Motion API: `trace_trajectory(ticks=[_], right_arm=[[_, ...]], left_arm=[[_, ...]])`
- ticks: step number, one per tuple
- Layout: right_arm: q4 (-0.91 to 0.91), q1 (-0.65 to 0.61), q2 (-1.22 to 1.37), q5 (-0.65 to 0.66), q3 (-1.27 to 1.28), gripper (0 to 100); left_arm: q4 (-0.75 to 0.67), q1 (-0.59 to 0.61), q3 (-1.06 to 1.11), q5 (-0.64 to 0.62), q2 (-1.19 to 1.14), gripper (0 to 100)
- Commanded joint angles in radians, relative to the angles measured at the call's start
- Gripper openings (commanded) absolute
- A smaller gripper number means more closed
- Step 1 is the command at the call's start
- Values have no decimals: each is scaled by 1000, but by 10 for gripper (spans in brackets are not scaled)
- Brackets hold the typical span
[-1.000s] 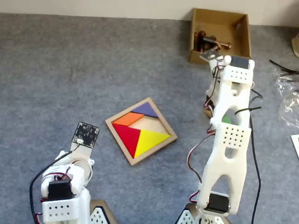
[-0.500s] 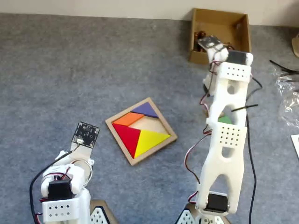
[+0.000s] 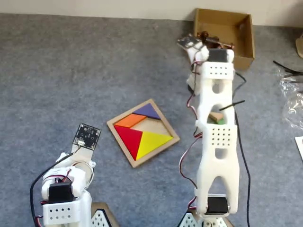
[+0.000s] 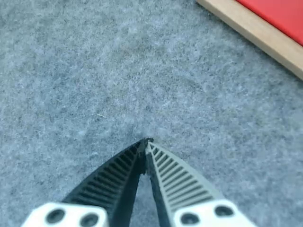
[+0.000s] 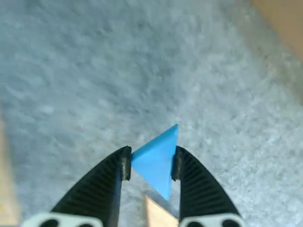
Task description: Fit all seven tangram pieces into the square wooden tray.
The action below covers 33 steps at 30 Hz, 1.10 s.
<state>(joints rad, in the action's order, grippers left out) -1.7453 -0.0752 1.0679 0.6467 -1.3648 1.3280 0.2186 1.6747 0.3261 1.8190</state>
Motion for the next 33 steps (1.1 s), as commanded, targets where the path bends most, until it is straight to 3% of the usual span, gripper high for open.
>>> trace_trajectory(ticks=[1,14,18,25,33], right_arm=[[-21,-50,-182,-40,50,33],[-18,-252,-585,-34,590,36],[-15,-325,-662,58,723,37],[-15,-409,-668,166,806,37],[70,-507,-667,180,878,37]], left_arm=[[8,4,21,-11,8,14],[8,4,21,-11,8,14],[8,4,21,-11,8,14],[8,4,21,-11,8,14],[8,4,21,-11,8,14]])
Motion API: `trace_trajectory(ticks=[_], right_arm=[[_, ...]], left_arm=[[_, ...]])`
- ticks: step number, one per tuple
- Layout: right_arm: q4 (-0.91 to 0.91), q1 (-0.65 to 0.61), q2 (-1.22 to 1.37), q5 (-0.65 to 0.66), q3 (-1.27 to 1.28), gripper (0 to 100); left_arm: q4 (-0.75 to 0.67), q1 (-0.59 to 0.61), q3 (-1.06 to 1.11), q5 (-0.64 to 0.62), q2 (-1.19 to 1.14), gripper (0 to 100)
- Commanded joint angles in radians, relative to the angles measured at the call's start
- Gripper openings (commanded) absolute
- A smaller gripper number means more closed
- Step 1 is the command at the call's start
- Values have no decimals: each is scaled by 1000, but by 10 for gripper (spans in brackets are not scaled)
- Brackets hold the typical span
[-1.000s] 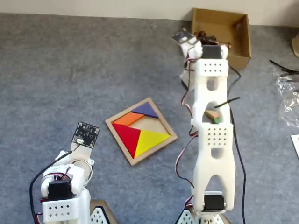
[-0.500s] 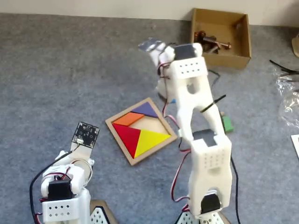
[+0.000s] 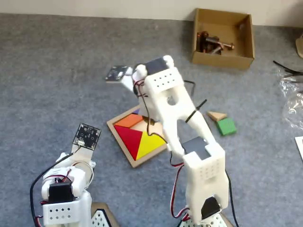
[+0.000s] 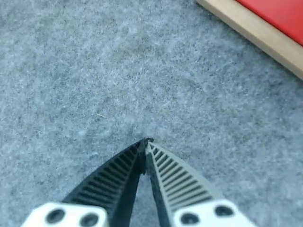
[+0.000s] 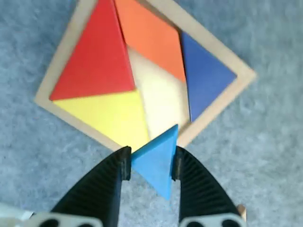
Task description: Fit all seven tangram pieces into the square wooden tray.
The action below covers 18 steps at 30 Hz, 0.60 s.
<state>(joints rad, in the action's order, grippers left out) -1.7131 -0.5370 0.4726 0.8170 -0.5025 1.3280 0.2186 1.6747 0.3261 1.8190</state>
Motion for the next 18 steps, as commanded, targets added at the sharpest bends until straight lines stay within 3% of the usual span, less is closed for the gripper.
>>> trace_trajectory(ticks=[1,18], right_arm=[[45,-64,-73,12,38,37],[145,-124,-68,353,142,38]], left_arm=[[8,4,21,-11,8,14],[8,4,21,-11,8,14]])
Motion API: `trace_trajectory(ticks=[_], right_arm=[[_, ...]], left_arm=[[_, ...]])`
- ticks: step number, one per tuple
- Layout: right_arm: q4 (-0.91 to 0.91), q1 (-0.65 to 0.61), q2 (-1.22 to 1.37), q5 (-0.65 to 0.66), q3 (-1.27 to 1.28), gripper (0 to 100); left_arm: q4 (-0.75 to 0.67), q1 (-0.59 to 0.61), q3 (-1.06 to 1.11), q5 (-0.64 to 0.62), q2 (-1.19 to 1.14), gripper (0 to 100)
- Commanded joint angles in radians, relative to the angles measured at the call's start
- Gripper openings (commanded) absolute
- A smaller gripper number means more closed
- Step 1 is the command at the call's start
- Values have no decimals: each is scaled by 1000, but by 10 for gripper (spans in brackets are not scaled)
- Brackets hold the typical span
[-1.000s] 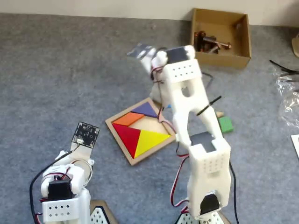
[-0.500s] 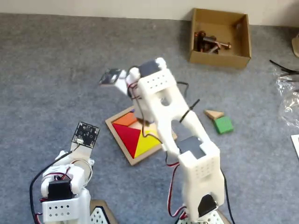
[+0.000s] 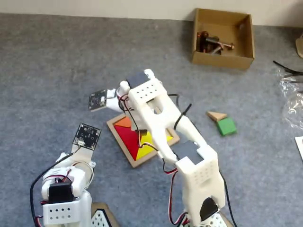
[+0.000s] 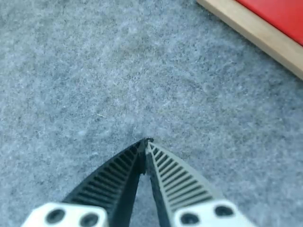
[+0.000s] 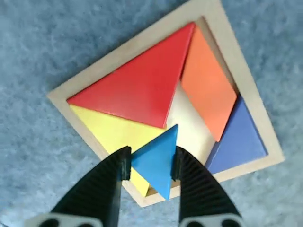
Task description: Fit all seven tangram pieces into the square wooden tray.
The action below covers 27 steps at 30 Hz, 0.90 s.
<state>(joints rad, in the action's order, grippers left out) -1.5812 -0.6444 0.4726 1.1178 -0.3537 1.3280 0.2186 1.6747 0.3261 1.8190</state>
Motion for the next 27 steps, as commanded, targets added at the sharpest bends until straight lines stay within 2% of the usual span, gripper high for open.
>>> trace_trajectory(ticks=[1,7,23,27], right_arm=[[13,-16,-68,63,-7,38],[13,-18,39,135,-10,38],[8,-39,113,138,-113,39],[8,-35,113,137,-116,92]], left_arm=[[8,4,21,-11,8,14],[8,4,21,-11,8,14],[8,4,21,-11,8,14],[8,4,21,-11,8,14]])
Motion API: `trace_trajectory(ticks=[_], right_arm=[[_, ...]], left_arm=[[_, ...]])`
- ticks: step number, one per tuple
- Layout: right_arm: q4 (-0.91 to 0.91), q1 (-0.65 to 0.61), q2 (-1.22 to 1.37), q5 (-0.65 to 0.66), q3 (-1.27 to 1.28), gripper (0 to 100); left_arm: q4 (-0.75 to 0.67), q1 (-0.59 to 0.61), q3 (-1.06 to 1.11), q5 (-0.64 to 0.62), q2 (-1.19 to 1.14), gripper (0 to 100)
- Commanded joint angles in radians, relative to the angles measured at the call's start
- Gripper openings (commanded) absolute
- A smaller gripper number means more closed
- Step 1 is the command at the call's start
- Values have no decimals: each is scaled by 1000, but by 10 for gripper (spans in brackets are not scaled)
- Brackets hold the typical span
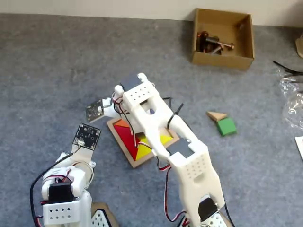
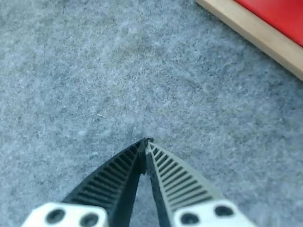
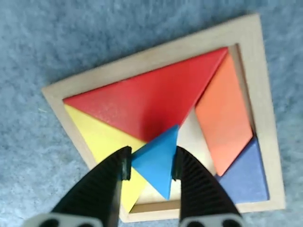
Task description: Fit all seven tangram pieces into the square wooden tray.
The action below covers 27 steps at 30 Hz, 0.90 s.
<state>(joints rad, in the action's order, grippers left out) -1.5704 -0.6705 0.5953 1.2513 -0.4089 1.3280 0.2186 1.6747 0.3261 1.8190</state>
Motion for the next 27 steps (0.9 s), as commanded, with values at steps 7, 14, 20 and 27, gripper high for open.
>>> trace_trajectory(ticks=[7,14,20,27], right_arm=[[-1,-7,-12,3,-61,98],[1,-7,-10,5,-61,117],[2,-7,-10,5,-61,134],[2,-7,-8,8,-61,135]], left_arm=[[8,4,21,-11,8,14],[8,4,21,-11,8,14],[8,4,21,-11,8,14],[8,4,21,-11,8,14]])
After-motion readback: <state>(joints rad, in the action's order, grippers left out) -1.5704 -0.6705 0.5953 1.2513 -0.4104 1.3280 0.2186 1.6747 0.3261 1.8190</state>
